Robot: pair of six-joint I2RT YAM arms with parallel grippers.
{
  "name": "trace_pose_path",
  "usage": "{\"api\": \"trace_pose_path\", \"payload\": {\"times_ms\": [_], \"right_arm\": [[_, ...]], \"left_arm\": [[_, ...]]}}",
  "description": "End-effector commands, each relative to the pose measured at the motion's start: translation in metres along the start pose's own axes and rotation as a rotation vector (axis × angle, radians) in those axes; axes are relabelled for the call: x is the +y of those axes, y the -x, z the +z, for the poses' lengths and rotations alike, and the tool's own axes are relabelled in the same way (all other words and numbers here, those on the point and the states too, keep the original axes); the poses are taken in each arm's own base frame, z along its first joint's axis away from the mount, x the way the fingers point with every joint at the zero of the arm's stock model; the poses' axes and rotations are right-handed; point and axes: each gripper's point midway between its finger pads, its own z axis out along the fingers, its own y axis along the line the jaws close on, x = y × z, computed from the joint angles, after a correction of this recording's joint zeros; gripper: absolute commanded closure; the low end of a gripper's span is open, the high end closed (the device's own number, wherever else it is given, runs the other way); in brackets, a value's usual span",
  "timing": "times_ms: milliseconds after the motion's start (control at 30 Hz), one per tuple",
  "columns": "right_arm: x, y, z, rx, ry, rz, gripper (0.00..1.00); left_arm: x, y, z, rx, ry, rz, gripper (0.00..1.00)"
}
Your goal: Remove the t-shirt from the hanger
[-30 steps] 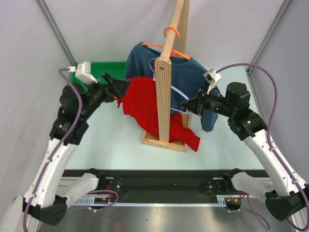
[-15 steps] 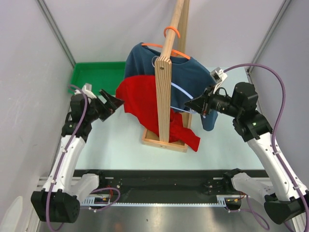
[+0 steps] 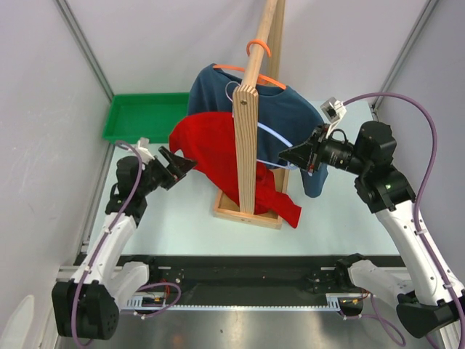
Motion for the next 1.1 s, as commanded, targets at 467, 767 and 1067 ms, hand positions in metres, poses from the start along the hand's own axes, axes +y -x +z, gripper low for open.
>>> {"api": "trace_pose_path", "payload": {"times_ms": [467,767,1067], "right_arm": [[0.024,0.011,-0.023,-0.038,0.03,-0.069,1.0],[0.015,0.013,-0.042,-0.021,-0.081,-0.228,1.0],[0.018,0.02,-0.066,0.027,-0.154,-0.354,1.0]], "left_arm": [[0.034,0.036,0.023,-0.094,0.205,-0.03,1.0],[0.098,0.036,-0.013,-0.247,0.453,-0.207,1.0],[0.116,0.036,-0.027,-0.298,0.522,-0.258,1.0]]}}
